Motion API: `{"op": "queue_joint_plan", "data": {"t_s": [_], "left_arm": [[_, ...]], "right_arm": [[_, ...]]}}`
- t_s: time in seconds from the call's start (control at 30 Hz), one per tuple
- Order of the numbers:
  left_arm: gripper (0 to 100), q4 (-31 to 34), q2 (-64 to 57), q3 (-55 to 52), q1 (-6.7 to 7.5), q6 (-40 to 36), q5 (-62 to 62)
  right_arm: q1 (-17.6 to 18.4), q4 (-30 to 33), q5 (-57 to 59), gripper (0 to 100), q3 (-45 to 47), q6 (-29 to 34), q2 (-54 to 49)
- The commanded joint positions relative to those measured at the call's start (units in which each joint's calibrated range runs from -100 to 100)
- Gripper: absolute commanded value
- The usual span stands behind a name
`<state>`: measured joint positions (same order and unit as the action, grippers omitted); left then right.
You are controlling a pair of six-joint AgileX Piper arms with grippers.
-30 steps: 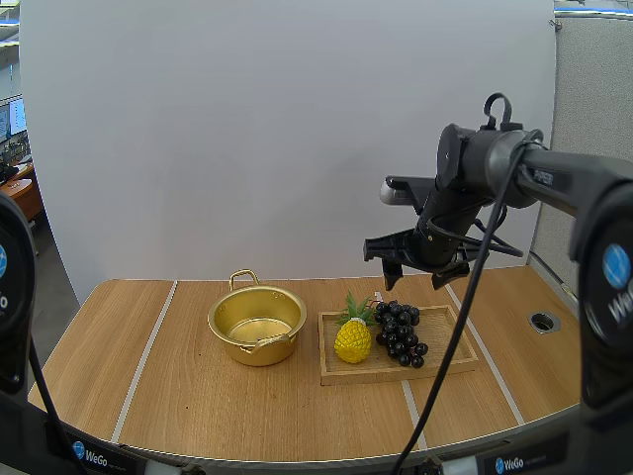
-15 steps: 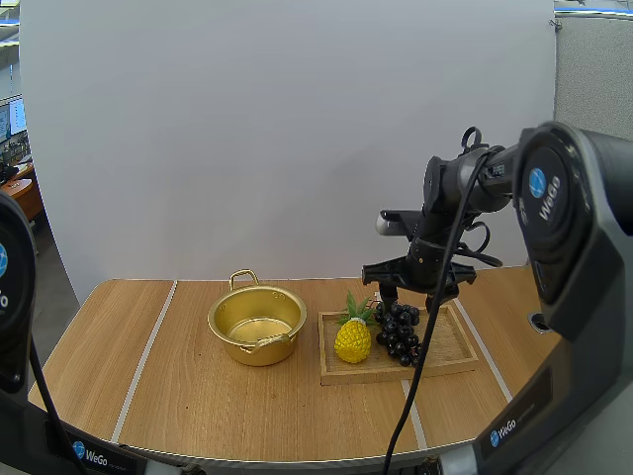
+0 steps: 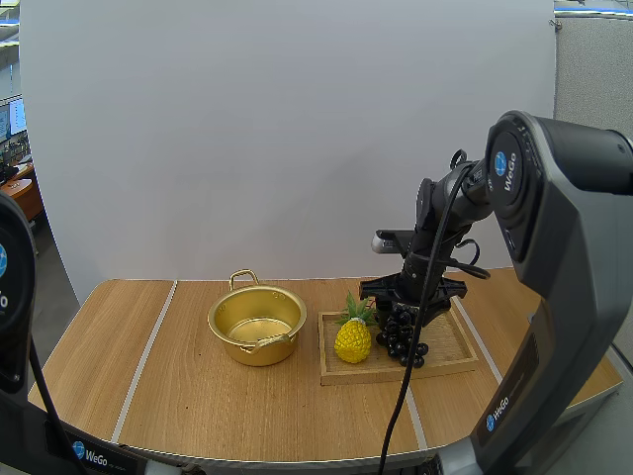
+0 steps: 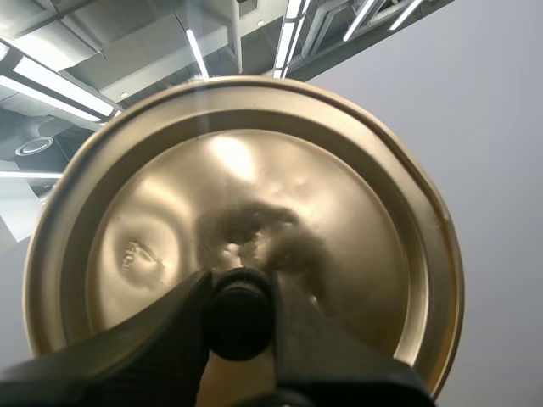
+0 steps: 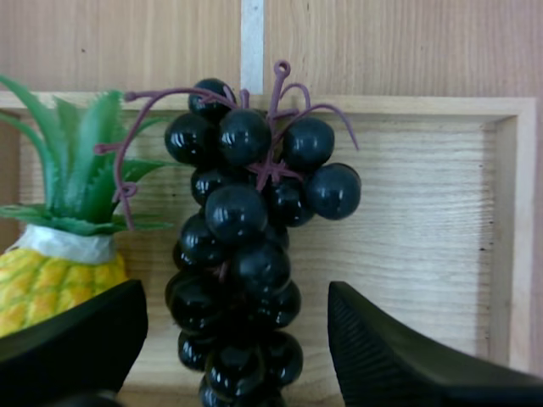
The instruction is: Open the pot, put the grape inside, and close it
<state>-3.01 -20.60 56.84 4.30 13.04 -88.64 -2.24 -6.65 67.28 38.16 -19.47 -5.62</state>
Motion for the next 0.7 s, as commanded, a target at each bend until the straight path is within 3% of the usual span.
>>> {"op": "queue_joint_plan", "data": {"t_s": [0.0,0.5,0.53,0.57,0.63,0.67], "left_arm": [[0,0.67,-0.27,0.24,0.19,-0.19,2.20],[0,0.67,-0.27,0.24,0.19,-0.19,2.20],[0,0.67,-0.27,0.24,0.19,-0.19,2.20],[0,0.67,-0.27,0.24,0.19,-0.19,2.20],[0,0.67,-0.27,0.24,0.19,-0.19,2.20],[0,0.67,-0.27,0.24,0.19,-0.19,2.20]], "right_arm": [[-0.25,-0.24,-1.98,100,-0.43,-0.67,1.72],[-0.25,-0.12,-5.57,100,-0.43,-1.41,6.20],[-0.25,-0.29,-5.57,90,-0.43,-1.41,6.20],[-0.25,-0.40,-5.18,73,-0.43,-1.41,6.20],[-0.25,-1.49,-3.77,17,-0.43,-2.20,6.20],[-0.25,-1.74,-3.18,0,-0.43,-2.73,6.20]]}}
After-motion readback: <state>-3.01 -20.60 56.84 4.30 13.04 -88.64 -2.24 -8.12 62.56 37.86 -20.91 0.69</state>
